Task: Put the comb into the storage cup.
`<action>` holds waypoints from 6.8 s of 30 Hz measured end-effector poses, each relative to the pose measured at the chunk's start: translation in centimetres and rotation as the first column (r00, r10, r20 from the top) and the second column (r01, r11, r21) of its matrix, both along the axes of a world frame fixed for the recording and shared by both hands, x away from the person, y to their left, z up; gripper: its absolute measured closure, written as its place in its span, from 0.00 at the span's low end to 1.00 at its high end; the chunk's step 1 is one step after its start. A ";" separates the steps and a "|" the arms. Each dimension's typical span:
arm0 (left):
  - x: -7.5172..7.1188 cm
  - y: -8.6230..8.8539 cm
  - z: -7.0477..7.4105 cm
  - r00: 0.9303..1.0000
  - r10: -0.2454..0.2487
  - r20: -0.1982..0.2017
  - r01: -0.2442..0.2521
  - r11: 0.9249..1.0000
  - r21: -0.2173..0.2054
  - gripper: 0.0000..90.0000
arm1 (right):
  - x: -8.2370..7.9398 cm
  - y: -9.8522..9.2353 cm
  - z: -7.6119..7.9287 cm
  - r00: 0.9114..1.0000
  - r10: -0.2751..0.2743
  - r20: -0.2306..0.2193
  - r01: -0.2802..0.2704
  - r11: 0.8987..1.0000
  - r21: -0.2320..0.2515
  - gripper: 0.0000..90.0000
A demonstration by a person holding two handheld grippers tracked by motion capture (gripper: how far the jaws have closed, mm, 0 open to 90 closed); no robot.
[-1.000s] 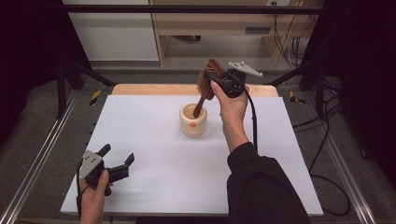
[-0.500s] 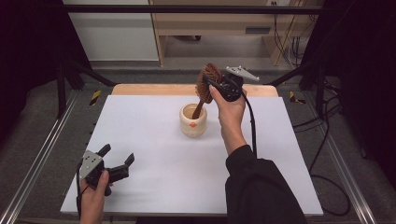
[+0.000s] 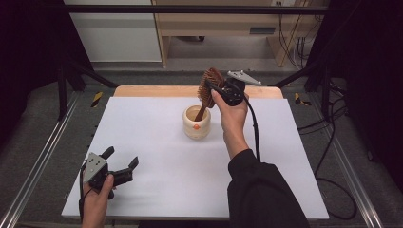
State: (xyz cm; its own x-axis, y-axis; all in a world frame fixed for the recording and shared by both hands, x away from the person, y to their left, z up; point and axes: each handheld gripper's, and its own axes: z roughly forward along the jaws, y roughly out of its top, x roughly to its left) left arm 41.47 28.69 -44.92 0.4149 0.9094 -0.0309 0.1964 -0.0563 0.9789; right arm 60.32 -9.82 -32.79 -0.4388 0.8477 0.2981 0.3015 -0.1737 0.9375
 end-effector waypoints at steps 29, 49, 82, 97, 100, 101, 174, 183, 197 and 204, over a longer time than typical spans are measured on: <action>0.0 -0.2 0.0 1.000 -0.005 0.005 0.005 1.000 0.022 0.02 | 0.1 0.5 -0.8 1.000 0.007 -0.008 -0.007 1.000 0.015 0.57; 0.0 -0.2 0.0 1.000 -0.009 0.004 0.009 1.000 0.021 0.02 | 0.0 0.5 -1.1 1.000 0.005 -0.023 -0.004 1.000 0.030 0.57; 0.0 -0.2 0.0 1.000 -0.011 0.003 0.011 1.000 0.024 0.02 | 0.2 0.7 -2.9 0.999 0.000 -0.038 0.003 0.998 0.068 0.57; 0.0 -0.2 0.1 1.000 -0.010 0.005 0.010 1.000 0.020 0.02 | 0.4 0.8 -3.3 0.999 0.007 -0.047 -0.002 0.996 0.090 0.57; 0.0 -0.2 0.0 1.000 -0.012 0.005 0.012 1.000 0.023 0.02 | 0.4 0.8 -3.4 0.999 0.008 -0.049 -0.004 0.996 0.091 0.57; 0.0 -0.2 0.1 1.000 -0.012 0.005 0.012 1.000 0.023 0.02 | 0.4 0.8 -3.4 0.999 0.009 -0.048 -0.004 0.996 0.093 0.57; 0.0 0.1 0.0 1.000 0.000 -0.002 0.000 1.000 -0.002 0.02 | 1.2 -1.1 -5.0 0.992 0.035 -0.118 -0.016 0.987 0.159 0.49; 0.0 0.1 -0.1 1.000 -0.001 -0.003 0.001 1.000 -0.001 0.02 | 1.2 -1.3 -5.0 0.992 0.047 -0.121 -0.026 0.985 0.173 0.44; -0.1 0.2 0.0 1.000 0.002 -0.004 -0.002 1.000 -0.002 0.02 | 1.3 -1.3 -5.1 0.988 0.038 -0.147 -0.016 0.989 0.148 0.25; -0.1 0.3 0.0 1.000 0.008 0.003 -0.008 1.000 -0.001 0.02 | 0.7 -1.4 -4.5 0.991 0.001 -0.134 0.014 0.994 0.110 0.17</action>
